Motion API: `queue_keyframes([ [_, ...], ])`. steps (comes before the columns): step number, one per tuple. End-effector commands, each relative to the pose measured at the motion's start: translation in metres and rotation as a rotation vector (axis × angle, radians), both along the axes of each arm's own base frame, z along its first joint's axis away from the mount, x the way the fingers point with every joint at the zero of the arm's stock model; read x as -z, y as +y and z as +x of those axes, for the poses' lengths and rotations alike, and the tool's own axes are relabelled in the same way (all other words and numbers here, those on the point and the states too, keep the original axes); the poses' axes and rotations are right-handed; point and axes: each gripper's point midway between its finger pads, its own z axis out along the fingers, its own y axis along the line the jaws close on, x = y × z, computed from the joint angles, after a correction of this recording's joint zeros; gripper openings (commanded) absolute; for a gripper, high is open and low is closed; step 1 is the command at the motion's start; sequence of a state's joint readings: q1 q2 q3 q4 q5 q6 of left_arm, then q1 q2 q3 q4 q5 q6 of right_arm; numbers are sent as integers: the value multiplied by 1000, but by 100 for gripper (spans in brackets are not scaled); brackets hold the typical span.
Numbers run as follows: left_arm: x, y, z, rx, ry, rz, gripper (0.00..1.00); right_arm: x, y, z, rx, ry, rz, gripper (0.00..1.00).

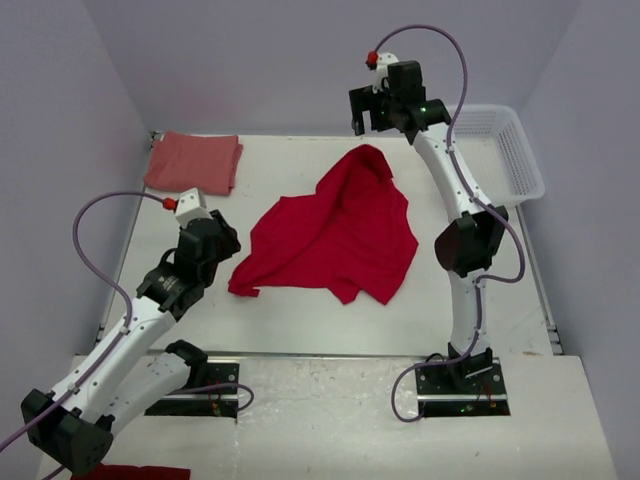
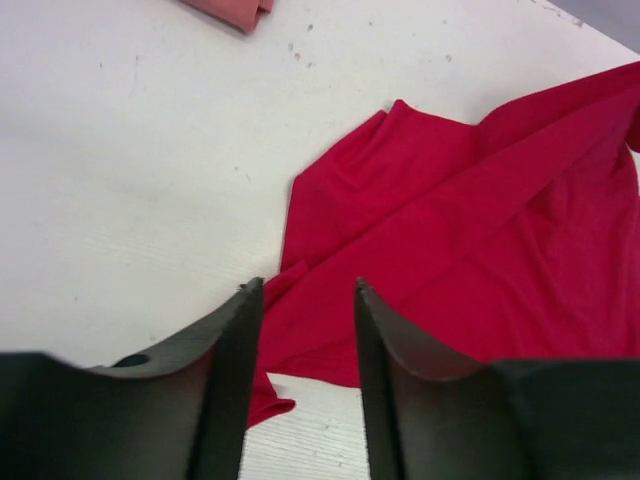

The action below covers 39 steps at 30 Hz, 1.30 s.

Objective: Fold and stack the t-shirts
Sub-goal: Flatten out the tshirt

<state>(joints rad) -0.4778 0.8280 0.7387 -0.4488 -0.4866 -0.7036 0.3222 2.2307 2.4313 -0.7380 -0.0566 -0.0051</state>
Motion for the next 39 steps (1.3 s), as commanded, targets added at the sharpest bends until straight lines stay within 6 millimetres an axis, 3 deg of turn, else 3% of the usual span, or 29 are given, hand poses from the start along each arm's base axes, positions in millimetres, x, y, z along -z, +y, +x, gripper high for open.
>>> queue_keyframes([
  [1,-34,-2,14,23,-113,16,47,-45,-18,-18,37,-70,-18,99],
  [2,-35,-5,13,51,-90,29,49,-31,-21,-27,47,-19,-29,99],
  [3,-23,-7,17,61,-27,64,48,-41,-29,-40,106,-3,3,99],
  [4,-12,-10,14,83,37,81,45,-32,-36,-53,145,46,1,99],
  [5,-11,-17,16,115,59,78,35,-2,-43,-67,183,132,-18,99],
  [6,5,-26,19,153,115,90,28,4,-48,-78,224,165,-4,98],
  [7,10,-42,21,228,131,61,19,-7,-51,-94,231,156,20,90],
  [8,17,-52,22,276,148,50,0,25,-54,-111,232,233,7,86],
  [9,34,-59,25,303,201,52,0,28,-52,-119,233,242,37,83],
  [10,39,-71,26,343,221,22,0,19,-47,-128,209,213,77,81],
  [11,41,-78,29,371,231,10,0,41,-49,-141,206,263,63,73],
  [12,54,-85,32,391,274,12,0,45,-47,-146,206,278,73,68],
  [13,53,-93,34,424,274,-3,0,54,-44,-158,188,316,82,65],
  [15,64,-98,37,440,309,12,0,65,-38,-172,167,361,96,67],
  [16,63,-97,40,436,310,27,1,79,-37,-180,177,383,79,71],
  [17,64,-95,41,431,315,38,12,82,-38,-182,188,381,77,76],
  [18,66,-94,43,423,322,50,16,87,-39,-183,203,386,81,80],
  [21,60,-86,50,380,311,84,22,104,-46,-181,252,410,51,80],
  [27,56,-66,49,299,319,151,0,112,-42,-188,255,452,69,75],
  [32,65,-54,46,283,335,211,0,133,-24,-224,176,504,154,72],
  [33,74,-55,44,304,383,233,19,148,-18,-246,164,541,123,81],
  [37,86,-54,35,306,433,227,24,161,-2,-269,131,579,95,82],
  [39,85,-55,31,308,426,214,24,169,-4,-278,173,594,100,82],
])
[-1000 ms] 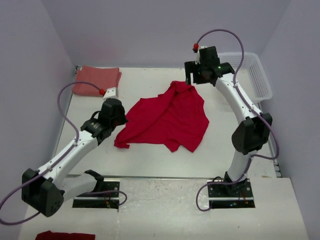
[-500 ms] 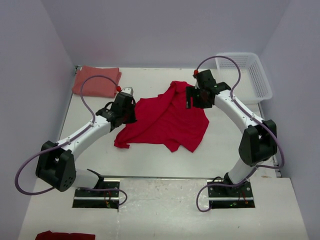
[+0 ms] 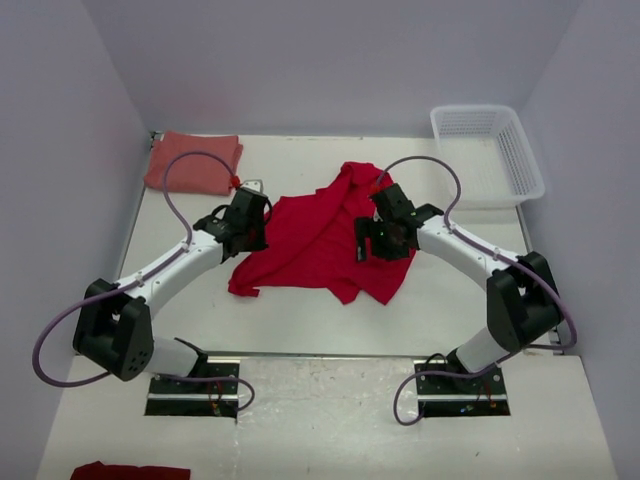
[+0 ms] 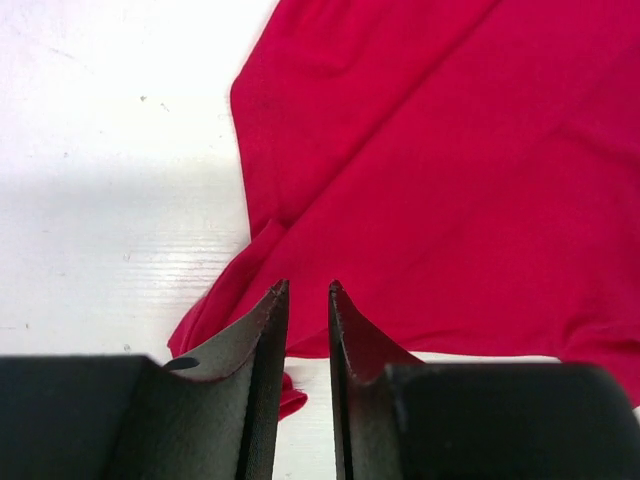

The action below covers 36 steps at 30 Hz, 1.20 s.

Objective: Fold and stack the t-shirts
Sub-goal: Flatten out the tshirt

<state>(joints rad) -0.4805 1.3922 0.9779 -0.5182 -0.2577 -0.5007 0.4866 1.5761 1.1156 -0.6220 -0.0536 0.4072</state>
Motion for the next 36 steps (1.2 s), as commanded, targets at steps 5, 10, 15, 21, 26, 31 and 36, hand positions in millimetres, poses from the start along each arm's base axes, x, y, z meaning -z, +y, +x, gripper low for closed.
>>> queue_keyframes([
  [5,-8,7,-14,5,-16,3,21,21,3,-35,97,52,3,82],
  [10,-18,4,-15,21,-40,-21,19,49,-2,-57,135,118,-83,80],
  [15,-21,0,-16,44,-48,-34,19,56,3,-60,140,138,-141,75],
  [21,-27,2,-18,57,-69,-35,19,67,-5,-61,185,151,-224,59],
  [26,-34,5,-21,61,-92,-36,20,72,-8,-63,208,153,-250,45],
  [31,-34,2,-22,73,-95,-53,20,56,-13,-59,231,91,-295,3],
  [36,-26,2,-25,81,-85,-57,20,21,-10,-56,236,-17,-282,1],
])
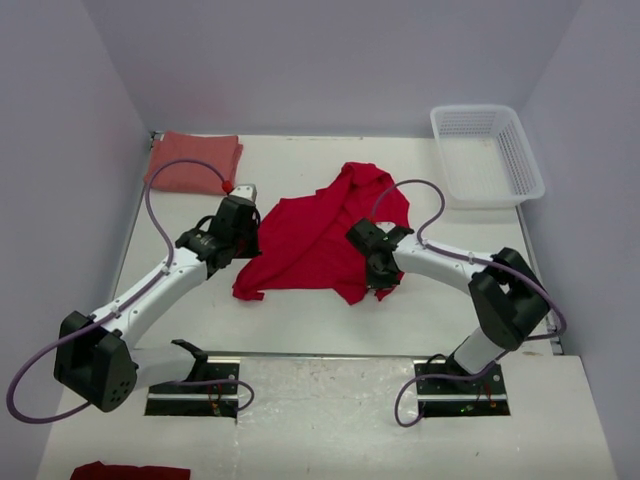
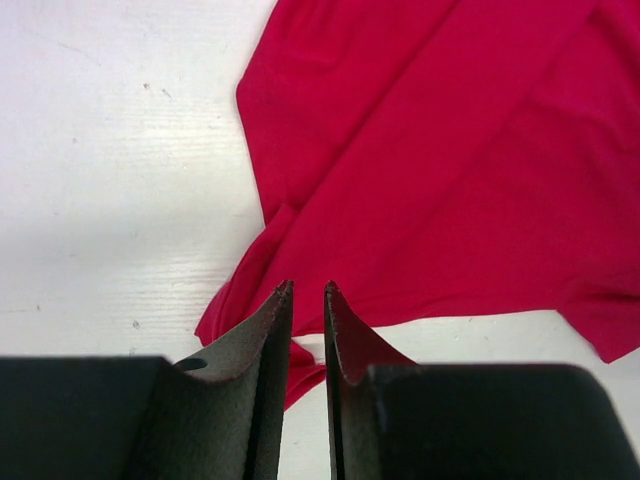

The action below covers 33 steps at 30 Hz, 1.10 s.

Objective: Fold and stack the t-shirts
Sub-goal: Flatten out the tshirt

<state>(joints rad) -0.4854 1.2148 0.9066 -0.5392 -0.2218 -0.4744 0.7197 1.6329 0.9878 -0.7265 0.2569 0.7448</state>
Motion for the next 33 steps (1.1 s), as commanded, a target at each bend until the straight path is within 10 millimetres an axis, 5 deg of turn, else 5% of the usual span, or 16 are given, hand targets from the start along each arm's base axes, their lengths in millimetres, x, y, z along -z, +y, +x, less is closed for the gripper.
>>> queue_keyframes([
  [1,0,-4,-2,39,-17,-13,20,-51,1,13,27,-148,-10,2],
  [6,3,-5,-5,51,-6,-13,19,-83,-3,13,2,-189,-4,6],
  [11,-2,-5,-5,51,-19,-17,19,-106,7,39,-78,-245,-25,11],
  [17,-7,-3,-8,55,-21,-22,19,-122,25,131,-118,-296,14,18],
  [18,-6,-2,-11,50,-17,-20,19,-106,15,152,-98,-283,-38,21],
  [19,-8,0,-11,46,-23,-18,19,-120,16,175,-85,-332,-35,34],
  [21,-10,2,-15,46,-27,-20,20,-103,2,200,-74,-295,-95,54],
  [23,-14,4,-17,42,-35,-21,19,-113,-5,218,-59,-304,-112,69],
  [30,-3,4,-22,43,-30,-34,20,-113,-23,181,-48,-309,-105,72],
  [31,1,1,-22,49,-18,-40,20,-97,-28,168,-58,-278,-110,71],
  [33,7,-2,-23,52,-3,-53,19,-96,-16,164,-129,-302,-28,67],
])
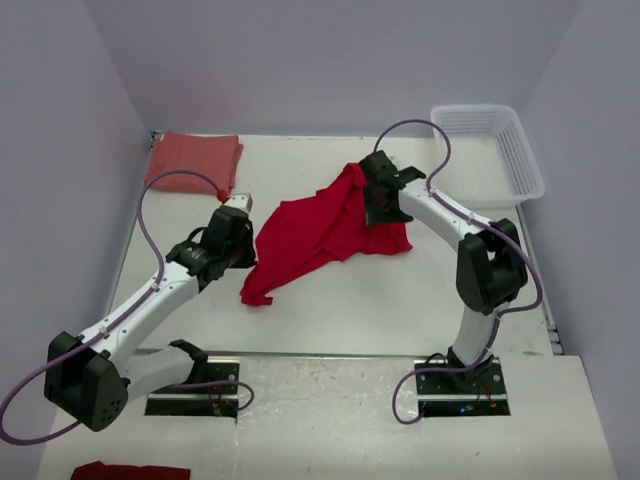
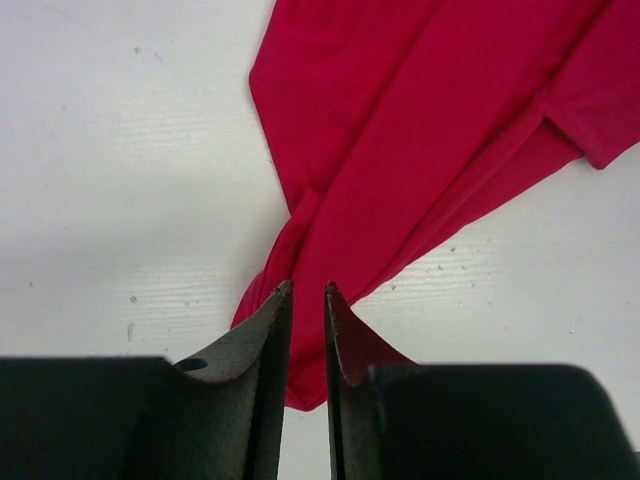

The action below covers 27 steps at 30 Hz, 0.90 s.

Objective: Fold and stack the t-shirts
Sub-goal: Flatten out the tshirt

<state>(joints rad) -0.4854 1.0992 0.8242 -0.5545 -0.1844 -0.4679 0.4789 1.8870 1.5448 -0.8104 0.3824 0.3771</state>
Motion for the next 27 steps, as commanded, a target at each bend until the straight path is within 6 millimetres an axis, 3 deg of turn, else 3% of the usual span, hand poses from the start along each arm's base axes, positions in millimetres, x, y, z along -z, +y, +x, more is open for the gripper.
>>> queue_keyframes([
  [1,9,-9,1,25,12,-27,19,-23,17,0,-98,-88,102,65],
  [8,-2,-11,4,29,-14,-42,19,-26,59,29,-157,-83,247,60],
  [12,-4,-7,1,20,-11,-28,19,-15,82,45,-175,-56,306,57],
  [17,-4,-4,-1,16,-12,-26,19,0,88,55,-154,-31,308,54],
  [27,-1,-4,-1,19,-8,-20,19,17,78,50,-126,-6,263,49],
])
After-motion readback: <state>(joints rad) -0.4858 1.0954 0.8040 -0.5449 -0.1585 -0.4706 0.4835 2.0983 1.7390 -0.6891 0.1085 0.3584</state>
